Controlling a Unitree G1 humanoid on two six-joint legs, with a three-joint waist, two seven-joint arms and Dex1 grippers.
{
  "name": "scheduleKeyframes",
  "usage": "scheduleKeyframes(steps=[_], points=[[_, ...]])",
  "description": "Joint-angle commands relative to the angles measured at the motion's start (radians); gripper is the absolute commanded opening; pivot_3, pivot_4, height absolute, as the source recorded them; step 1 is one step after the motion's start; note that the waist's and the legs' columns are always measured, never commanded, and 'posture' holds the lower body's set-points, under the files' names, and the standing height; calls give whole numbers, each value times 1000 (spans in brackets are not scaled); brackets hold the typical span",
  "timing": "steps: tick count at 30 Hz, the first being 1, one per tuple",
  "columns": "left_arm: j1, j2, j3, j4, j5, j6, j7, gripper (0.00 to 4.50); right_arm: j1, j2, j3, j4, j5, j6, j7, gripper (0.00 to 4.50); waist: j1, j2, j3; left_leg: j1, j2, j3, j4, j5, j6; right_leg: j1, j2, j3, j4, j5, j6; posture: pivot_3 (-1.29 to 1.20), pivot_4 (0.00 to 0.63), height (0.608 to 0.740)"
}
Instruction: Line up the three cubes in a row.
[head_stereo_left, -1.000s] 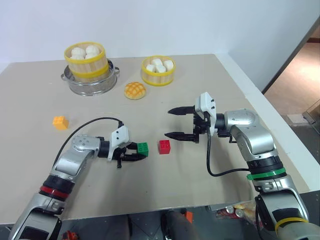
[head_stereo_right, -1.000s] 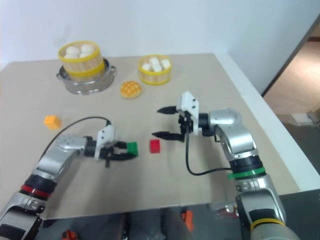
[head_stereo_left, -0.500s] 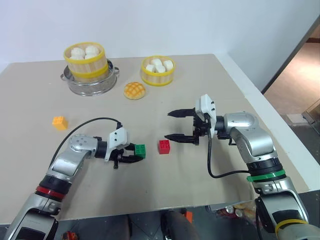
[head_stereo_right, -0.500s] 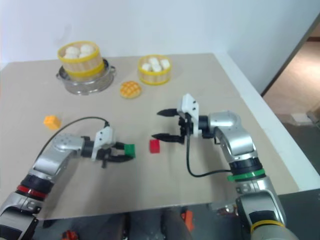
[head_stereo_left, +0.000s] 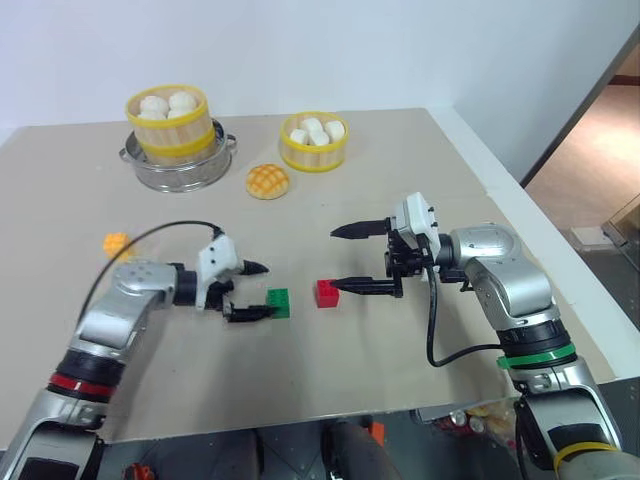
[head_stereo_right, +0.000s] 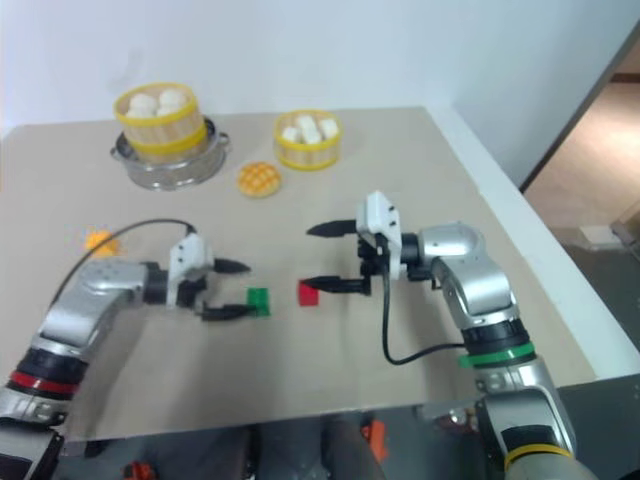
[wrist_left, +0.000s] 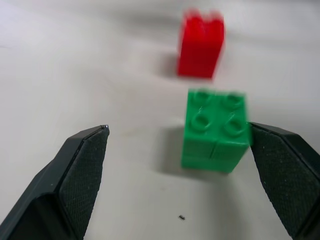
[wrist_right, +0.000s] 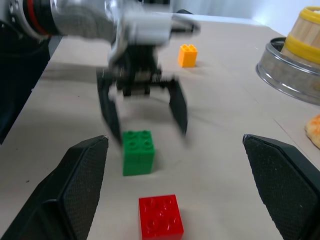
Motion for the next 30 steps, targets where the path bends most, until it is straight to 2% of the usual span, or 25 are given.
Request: scheduleKeyframes(steps=[1,5,9,17,24,30], points=[[30,62,230,-112,-199,263,96,4486,9,-23,-40,-57,22,-3,-8,4500,-3,0,0,0,0,0,0,0,0,0,0,0,0,0,0,0,150,740],[77,83,370,-91,-219,300,205,4486,15,-27,-47,-71,33,6,-13,4500,-8,0,0,1,0,0,-1,0,0,0,0,0,0,0,0,0,150,740],[108,64,444,-73,-220,293,294,4486,7,-13,-42,-71,49,18,-19,4500,-5,0,0,1,0,-1,0,0,0,1,0,-1,0,0,-1,0,150,740],[105,47,533,81,-91,84,512,4486,-22,5,-20,-21,28,-14,1,4500,-3,-1,0,1,-1,0,0,0,0,1,-1,-1,0,0,0,0,150,740],[64,11,572,200,-38,41,721,4486,-35,17,-13,2,31,-24,22,4500,-2,-2,0,1,-1,0,-1,0,0,0,-1,-1,0,0,0,0,150,740],[56,-16,553,252,-7,5,797,4486,-57,41,-24,14,73,-2,54,4500,-2,-2,0,1,0,0,0,0,0,0,-1,-1,0,1,0,0,150,740]])
